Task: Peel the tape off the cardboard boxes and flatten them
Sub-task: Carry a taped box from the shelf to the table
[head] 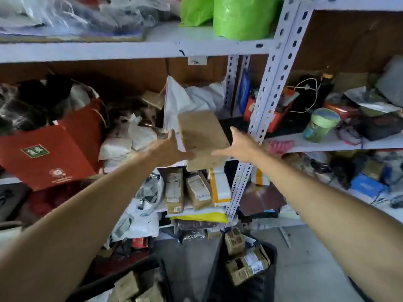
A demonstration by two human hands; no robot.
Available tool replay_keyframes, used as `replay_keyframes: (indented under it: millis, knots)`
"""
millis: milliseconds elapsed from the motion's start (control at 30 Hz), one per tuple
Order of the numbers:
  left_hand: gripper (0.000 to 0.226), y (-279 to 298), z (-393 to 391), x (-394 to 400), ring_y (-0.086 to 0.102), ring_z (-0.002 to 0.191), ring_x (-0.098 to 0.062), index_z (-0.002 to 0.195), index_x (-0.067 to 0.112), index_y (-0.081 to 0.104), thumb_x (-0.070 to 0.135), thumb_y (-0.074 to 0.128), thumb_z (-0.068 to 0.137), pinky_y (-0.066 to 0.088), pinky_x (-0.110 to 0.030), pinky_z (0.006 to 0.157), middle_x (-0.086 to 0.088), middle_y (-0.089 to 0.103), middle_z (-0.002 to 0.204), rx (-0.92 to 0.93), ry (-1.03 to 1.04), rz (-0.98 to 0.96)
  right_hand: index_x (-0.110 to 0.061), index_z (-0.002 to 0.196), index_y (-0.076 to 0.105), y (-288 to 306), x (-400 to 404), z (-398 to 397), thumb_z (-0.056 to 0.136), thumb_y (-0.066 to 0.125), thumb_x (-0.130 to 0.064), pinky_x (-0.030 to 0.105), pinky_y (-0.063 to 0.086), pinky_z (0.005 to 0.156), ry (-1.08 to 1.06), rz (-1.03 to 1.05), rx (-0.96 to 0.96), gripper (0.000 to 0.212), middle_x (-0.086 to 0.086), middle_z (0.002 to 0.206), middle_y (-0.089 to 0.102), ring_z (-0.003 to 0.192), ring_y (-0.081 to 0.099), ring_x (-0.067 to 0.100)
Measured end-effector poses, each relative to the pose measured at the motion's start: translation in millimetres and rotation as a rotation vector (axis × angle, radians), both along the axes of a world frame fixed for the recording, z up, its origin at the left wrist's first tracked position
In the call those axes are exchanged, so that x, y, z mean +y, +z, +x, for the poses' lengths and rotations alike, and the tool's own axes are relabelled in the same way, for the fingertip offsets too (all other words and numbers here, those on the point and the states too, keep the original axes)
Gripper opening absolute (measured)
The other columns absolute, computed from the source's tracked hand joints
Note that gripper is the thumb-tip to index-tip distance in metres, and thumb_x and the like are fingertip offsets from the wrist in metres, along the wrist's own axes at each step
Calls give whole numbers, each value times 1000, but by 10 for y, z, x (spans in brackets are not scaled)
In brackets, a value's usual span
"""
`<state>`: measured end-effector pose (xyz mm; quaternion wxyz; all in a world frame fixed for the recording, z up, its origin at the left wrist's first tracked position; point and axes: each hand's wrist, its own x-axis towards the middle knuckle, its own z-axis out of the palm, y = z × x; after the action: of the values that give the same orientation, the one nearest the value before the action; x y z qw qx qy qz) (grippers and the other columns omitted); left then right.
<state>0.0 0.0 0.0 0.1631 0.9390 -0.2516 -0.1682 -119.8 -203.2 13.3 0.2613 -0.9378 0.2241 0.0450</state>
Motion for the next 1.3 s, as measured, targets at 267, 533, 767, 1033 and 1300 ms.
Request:
replay_keyframes:
  millis: [267,533,767,1033,1300]
  knots:
    - [112,-398,234,-148,51,118,-21,143,10,31,47,95,58,33,-20,78,-3,49,133,124,-58,-434,-21,149,31,-334,-6,401,63,94,-43,36,46,96,-52,255,-52,109,-3,132,56,121,52,18]
    - [118,-591,-535,174,57,111,-12,148,28,26,40,97,56,51,-33,88,13,54,128,219,-80,-699,-23,148,33,-524,470,-488,70,91,-28,7,39,77,-111,336,-246,97,-12,125,55,114,52,7]
    - [107,-626,-1769,488,48,106,25,144,30,32,17,97,60,38,1,84,25,52,121,322,-233,-823,-19,154,22,-794,1200,-1901,68,90,-43,24,39,109,-283,380,-435,112,-1,143,45,127,45,8]
    - [119,-428,-3447,509,46,129,11,152,48,17,41,93,61,43,-14,102,29,51,137,557,-617,-757,-31,154,24,-809,1704,-4074,55,93,-47,44,46,109,-642,339,-651,121,-1,137,39,130,45,14]
    - [118,-405,-5177,109,44,141,-17,158,42,18,52,90,65,47,-56,105,12,44,153,742,-934,-701,-55,142,15,-558,2163,-6013,64,96,-26,13,50,88,-962,232,-834,116,-23,137,38,122,43,-14]
